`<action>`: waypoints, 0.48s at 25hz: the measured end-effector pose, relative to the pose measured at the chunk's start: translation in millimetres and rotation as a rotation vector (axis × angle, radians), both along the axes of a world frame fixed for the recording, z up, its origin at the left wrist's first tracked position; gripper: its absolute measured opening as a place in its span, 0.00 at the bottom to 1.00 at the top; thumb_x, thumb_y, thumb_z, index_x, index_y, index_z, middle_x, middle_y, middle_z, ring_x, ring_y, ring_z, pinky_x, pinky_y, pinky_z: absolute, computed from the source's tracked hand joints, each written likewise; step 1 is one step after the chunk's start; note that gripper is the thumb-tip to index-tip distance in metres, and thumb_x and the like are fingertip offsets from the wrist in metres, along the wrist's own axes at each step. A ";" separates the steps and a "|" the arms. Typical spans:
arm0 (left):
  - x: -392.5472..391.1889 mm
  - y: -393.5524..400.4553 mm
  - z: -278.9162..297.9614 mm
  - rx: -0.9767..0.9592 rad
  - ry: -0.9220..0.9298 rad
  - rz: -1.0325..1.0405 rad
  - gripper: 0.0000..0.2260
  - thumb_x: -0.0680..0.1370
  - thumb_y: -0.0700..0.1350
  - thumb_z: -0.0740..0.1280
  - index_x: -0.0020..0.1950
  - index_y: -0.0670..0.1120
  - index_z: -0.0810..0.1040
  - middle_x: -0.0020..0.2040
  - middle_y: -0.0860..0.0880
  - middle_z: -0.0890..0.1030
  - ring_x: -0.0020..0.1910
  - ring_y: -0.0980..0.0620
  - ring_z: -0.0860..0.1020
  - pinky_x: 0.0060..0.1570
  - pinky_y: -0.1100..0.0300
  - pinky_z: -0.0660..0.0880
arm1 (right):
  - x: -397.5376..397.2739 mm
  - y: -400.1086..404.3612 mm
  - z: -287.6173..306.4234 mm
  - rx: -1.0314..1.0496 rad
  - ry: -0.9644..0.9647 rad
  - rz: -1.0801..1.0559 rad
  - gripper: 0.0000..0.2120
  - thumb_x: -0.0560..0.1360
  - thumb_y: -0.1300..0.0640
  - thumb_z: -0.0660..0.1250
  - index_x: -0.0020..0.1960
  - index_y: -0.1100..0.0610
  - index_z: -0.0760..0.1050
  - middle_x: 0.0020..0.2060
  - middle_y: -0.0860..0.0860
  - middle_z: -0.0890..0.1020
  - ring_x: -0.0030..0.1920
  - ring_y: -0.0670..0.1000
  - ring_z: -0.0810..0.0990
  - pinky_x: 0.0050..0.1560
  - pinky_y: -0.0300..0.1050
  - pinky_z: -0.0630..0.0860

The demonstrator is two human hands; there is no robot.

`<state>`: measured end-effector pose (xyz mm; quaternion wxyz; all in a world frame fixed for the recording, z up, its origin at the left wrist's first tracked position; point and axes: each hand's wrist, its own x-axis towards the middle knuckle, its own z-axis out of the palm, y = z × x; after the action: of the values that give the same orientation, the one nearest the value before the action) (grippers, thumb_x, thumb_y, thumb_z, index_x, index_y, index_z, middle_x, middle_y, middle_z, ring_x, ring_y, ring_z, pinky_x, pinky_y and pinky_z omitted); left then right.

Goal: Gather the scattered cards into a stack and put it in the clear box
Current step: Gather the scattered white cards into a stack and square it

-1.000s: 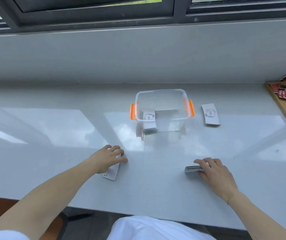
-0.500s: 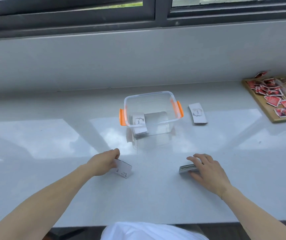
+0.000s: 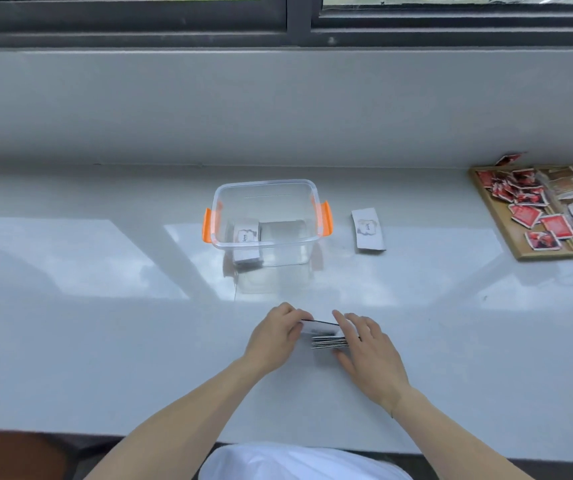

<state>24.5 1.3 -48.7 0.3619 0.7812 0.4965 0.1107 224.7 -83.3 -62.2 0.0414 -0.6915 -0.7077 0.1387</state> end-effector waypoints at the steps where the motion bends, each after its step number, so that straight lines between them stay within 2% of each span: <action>1: 9.2 -3.9 0.5 -0.027 -0.017 -0.015 0.15 0.81 0.38 0.59 0.61 0.52 0.79 0.54 0.48 0.77 0.56 0.50 0.75 0.54 0.53 0.75 | 1.5 1.3 -0.1 0.008 0.005 0.017 0.33 0.76 0.47 0.65 0.75 0.49 0.54 0.67 0.50 0.71 0.64 0.58 0.70 0.52 0.51 0.78; 5: 30.8 -13.3 5.3 -0.197 -0.067 -0.032 0.25 0.74 0.28 0.54 0.62 0.50 0.79 0.55 0.48 0.77 0.57 0.50 0.75 0.58 0.61 0.70 | 7.8 8.8 -1.9 0.008 -0.004 0.061 0.32 0.76 0.48 0.64 0.75 0.49 0.54 0.69 0.51 0.69 0.65 0.58 0.69 0.53 0.51 0.77; 7: 36.6 -16.9 9.6 -0.313 -0.122 0.036 0.28 0.70 0.28 0.53 0.60 0.51 0.79 0.57 0.48 0.79 0.59 0.51 0.76 0.59 0.61 0.72 | 10.1 10.4 -3.3 0.007 0.000 0.077 0.28 0.76 0.49 0.64 0.73 0.49 0.57 0.69 0.50 0.69 0.65 0.58 0.69 0.51 0.50 0.77; 9: 39.9 -18.4 11.3 -0.380 -0.139 0.091 0.26 0.68 0.31 0.54 0.57 0.51 0.78 0.57 0.50 0.79 0.58 0.52 0.77 0.56 0.59 0.74 | 11.6 12.7 -4.7 0.002 0.011 0.082 0.22 0.77 0.50 0.63 0.69 0.48 0.62 0.67 0.48 0.70 0.62 0.57 0.69 0.47 0.48 0.77; 12: 44.9 -23.2 11.3 -0.392 -0.086 0.099 0.21 0.69 0.33 0.60 0.57 0.51 0.75 0.56 0.50 0.77 0.56 0.53 0.76 0.51 0.62 0.74 | 12.5 15.7 -3.9 0.001 0.055 0.070 0.14 0.78 0.50 0.61 0.62 0.48 0.68 0.61 0.46 0.73 0.58 0.54 0.71 0.40 0.45 0.74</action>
<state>69.4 -21.9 -37.4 0.5219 0.6652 0.5302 0.0630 237.2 -67.6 -66.0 0.0563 -0.6623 -0.7301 0.1589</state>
